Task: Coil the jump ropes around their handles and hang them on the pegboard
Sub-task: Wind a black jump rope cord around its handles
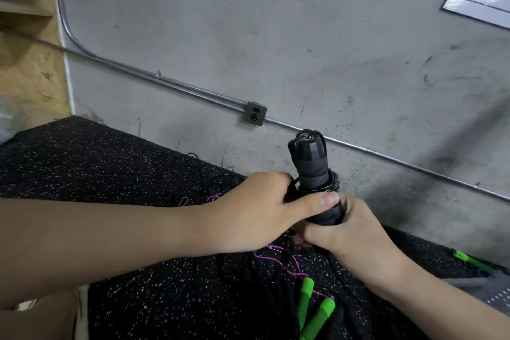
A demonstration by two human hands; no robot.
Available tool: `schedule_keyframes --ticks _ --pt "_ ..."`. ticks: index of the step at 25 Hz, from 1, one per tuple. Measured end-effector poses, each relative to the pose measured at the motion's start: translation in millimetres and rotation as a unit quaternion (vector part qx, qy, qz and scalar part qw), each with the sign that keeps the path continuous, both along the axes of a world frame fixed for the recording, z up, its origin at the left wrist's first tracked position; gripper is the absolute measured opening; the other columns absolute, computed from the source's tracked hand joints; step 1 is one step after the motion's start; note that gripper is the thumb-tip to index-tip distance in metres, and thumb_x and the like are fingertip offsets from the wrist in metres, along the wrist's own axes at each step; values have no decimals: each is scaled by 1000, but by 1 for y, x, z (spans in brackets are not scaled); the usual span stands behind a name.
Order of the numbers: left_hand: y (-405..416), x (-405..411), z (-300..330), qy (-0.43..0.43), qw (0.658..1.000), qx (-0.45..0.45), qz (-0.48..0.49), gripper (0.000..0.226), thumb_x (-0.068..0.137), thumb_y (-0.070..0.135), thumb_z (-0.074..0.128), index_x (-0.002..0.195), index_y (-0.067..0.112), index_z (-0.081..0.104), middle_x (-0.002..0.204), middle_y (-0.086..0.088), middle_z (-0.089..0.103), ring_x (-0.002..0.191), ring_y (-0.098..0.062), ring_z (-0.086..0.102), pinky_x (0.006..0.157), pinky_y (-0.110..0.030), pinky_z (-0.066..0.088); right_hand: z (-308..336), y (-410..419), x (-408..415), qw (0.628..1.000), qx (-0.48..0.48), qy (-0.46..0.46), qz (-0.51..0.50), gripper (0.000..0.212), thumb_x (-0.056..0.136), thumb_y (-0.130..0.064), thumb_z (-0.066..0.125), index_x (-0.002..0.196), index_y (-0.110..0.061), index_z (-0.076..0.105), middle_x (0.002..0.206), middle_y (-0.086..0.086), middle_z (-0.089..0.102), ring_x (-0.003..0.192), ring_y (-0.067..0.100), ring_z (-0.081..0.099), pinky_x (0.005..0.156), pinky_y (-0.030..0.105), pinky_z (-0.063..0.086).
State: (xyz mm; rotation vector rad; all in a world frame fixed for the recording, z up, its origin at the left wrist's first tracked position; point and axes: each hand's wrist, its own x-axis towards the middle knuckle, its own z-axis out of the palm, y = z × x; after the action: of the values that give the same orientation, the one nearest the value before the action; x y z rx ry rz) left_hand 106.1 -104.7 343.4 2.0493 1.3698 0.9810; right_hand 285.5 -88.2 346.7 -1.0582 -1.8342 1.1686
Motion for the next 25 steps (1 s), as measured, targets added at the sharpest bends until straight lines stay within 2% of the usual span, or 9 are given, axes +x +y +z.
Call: schedule_keyframes --ticks 6,8,10,12,14,16,19,22,25 --pt "-3 -5 -4 -44 995 -18 -88 60 91 72 45 116 22 67 105 2 76 102 -15 71 93 -43 54 4 -1 9 997 32 -74 -8 27 68 -14 92 80 -8 68 64 10 67 58 16 60 57 32 49" --pt "-4 -9 -3 -41 993 -15 -109 56 96 66 42 111 19 68 105 0 76 101 -16 71 95 -41 53 14 -2 15 989 -104 -55 93 20 73 -12 90 82 -9 72 73 16 70 63 24 68 62 34 56" --pt "-11 -10 -2 -7 991 -3 -132 44 103 55 43 103 17 66 95 0 74 92 -14 70 90 -35 53 20 -6 20 943 -272 -21 190 25 72 -18 89 92 -8 76 87 22 72 76 32 72 71 38 61" --pt "-19 -8 -2 -5 988 -5 -156 35 106 46 47 107 16 66 97 6 73 92 -5 68 89 -26 52 17 -9 23 919 -316 3 236 28 69 -19 91 89 -8 76 81 18 69 72 29 70 70 38 59" --pt "-21 -10 -4 -43 987 -31 -153 42 99 56 54 121 21 66 111 10 74 106 -1 67 100 -30 51 16 -12 21 938 -259 -21 232 13 74 -15 85 77 -13 73 69 13 62 60 25 62 64 35 56" --pt "-17 -18 -3 -17 992 -51 -115 58 84 76 55 117 29 68 110 13 75 105 -1 69 99 -35 53 15 -12 17 958 -196 -35 205 12 79 -8 77 71 -14 71 65 14 57 56 24 55 60 33 53" --pt "-14 -26 6 68 993 -82 -45 77 77 89 45 74 13 58 65 6 57 62 -10 55 65 -27 45 12 -8 14 984 -112 -13 138 11 78 -7 76 71 -8 69 64 14 55 55 24 52 62 39 52" --pt "-18 -22 12 62 997 -48 -12 76 77 85 38 66 10 45 61 2 38 56 -11 37 54 -25 29 11 -6 11 993 -70 9 99 18 76 -8 76 79 6 66 65 16 56 58 26 51 63 40 51" --pt "-24 -17 15 39 999 -10 1 63 83 77 39 60 18 38 57 5 34 52 -8 31 52 -25 30 15 -5 9 997 -22 8 74 14 76 -10 75 68 -1 67 62 15 58 60 26 52 64 37 51"
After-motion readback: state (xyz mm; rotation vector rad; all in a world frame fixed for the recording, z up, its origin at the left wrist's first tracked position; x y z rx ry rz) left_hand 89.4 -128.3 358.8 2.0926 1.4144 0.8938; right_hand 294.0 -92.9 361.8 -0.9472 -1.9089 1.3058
